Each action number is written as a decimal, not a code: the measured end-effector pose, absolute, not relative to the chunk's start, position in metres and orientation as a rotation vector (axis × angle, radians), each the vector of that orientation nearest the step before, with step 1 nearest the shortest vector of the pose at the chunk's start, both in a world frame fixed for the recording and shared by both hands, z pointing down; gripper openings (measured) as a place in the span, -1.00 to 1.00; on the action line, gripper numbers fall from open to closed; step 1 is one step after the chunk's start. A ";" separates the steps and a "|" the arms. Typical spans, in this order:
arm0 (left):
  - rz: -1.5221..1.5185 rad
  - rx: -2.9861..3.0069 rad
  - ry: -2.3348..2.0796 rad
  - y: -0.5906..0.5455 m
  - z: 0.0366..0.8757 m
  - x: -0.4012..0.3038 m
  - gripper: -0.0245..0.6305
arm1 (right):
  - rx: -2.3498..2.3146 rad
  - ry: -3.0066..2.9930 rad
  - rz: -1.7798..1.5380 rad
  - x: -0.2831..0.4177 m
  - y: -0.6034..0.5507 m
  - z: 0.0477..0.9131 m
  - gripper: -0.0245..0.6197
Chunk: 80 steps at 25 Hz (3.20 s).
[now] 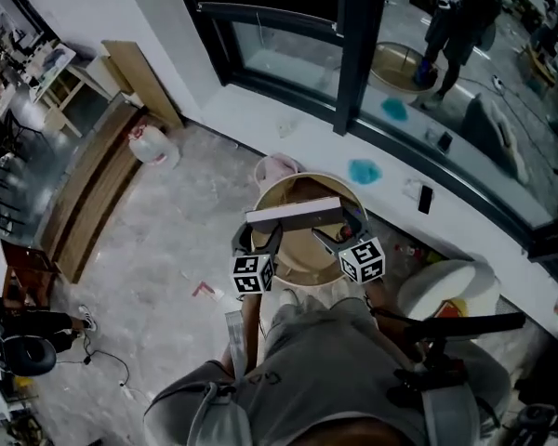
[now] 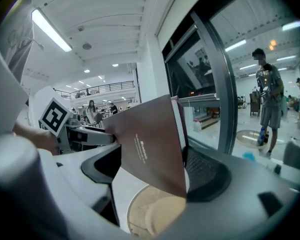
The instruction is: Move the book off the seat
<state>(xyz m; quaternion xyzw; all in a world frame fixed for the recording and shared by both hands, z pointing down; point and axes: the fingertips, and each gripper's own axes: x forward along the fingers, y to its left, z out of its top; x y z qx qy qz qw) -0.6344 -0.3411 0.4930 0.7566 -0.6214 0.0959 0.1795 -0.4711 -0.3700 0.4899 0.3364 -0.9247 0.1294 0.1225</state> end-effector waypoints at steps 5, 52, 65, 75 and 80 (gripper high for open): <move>0.375 2.007 -1.626 -0.314 0.565 -0.639 0.10 | 0.930 -2.581 0.552 -0.476 -0.340 0.560 0.35; 0.437 1.660 -1.616 -0.277 1.036 -0.621 0.12 | 1.147 -2.172 0.672 -0.451 -0.312 1.033 0.35; 0.220 1.876 -1.793 -0.358 0.803 -0.615 0.12 | 1.185 -2.393 0.497 -0.481 -0.358 0.807 0.35; 0.120 2.138 -1.888 -0.363 0.548 -0.621 0.12 | 1.219 -2.572 0.343 -0.487 -0.392 0.564 0.35; 0.077 2.188 -1.924 -0.365 0.458 -0.623 0.12 | 1.227 -2.603 0.364 -0.477 -0.399 0.489 0.35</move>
